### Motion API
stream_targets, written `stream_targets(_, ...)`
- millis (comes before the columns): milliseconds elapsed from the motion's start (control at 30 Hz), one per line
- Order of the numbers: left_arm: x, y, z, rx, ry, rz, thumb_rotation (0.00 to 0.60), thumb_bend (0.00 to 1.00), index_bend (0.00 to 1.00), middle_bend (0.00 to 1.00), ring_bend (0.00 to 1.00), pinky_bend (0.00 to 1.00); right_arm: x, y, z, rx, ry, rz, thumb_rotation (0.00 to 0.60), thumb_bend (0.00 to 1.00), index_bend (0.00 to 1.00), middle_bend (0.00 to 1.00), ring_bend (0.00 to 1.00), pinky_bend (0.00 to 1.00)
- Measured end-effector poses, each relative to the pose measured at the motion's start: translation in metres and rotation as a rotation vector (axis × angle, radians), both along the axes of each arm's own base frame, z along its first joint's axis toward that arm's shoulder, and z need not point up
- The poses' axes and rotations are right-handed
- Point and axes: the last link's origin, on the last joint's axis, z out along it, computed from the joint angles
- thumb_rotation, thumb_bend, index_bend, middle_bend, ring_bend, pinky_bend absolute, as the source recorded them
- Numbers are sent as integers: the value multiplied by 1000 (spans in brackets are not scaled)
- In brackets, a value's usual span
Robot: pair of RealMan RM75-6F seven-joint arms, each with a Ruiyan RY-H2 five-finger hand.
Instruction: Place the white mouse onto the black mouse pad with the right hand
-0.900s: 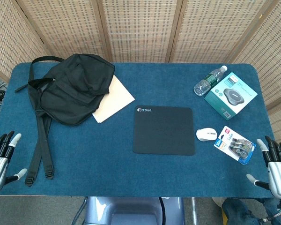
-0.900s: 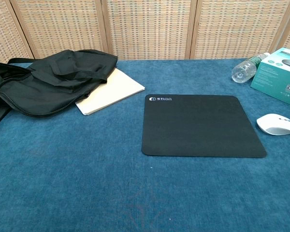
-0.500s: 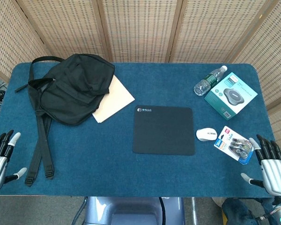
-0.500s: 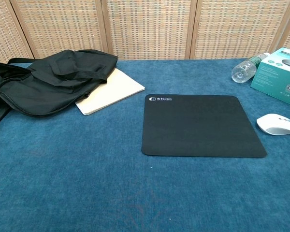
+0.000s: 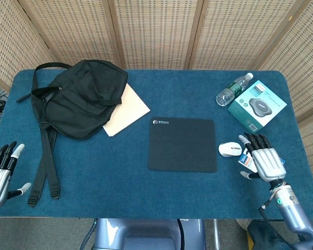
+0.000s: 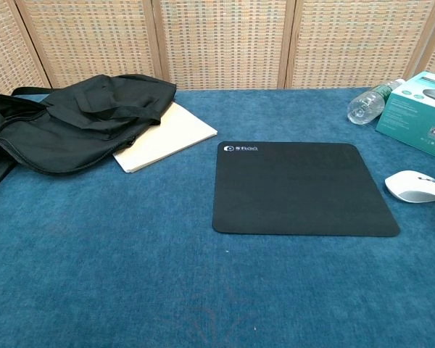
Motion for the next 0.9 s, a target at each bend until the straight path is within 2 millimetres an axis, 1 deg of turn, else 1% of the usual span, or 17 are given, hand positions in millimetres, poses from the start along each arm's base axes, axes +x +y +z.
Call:
stream_targets(233,1,2,-4,-1,20,3,600,0,0,0,0,0,-16,-35,-27,48,68,-33,600,105,113,100,0,59)
stream_targets(400,0,5,-5,0,28,14,600,2,0,0,0,0,-21,-55,-44,77,112,-40,600,105,137,121,0,89)
stream_targets(633,-2,8,-4,4,29,32,600,8,0,0,0,0,-23,-69,-62,92,179,-16,600,138,169,166,10,129)
stream_targets(767,-3,8,-4,3,29,38,600,7,0,0,0,0,-21,-75,-71,96,214,0,600,229,222,209,69,177)
stream_targets(900,-3,9,-3,4,23,39,600,8,0,0,0,0,-22,-78,-77,98,250,3,600,272,290,288,152,229)
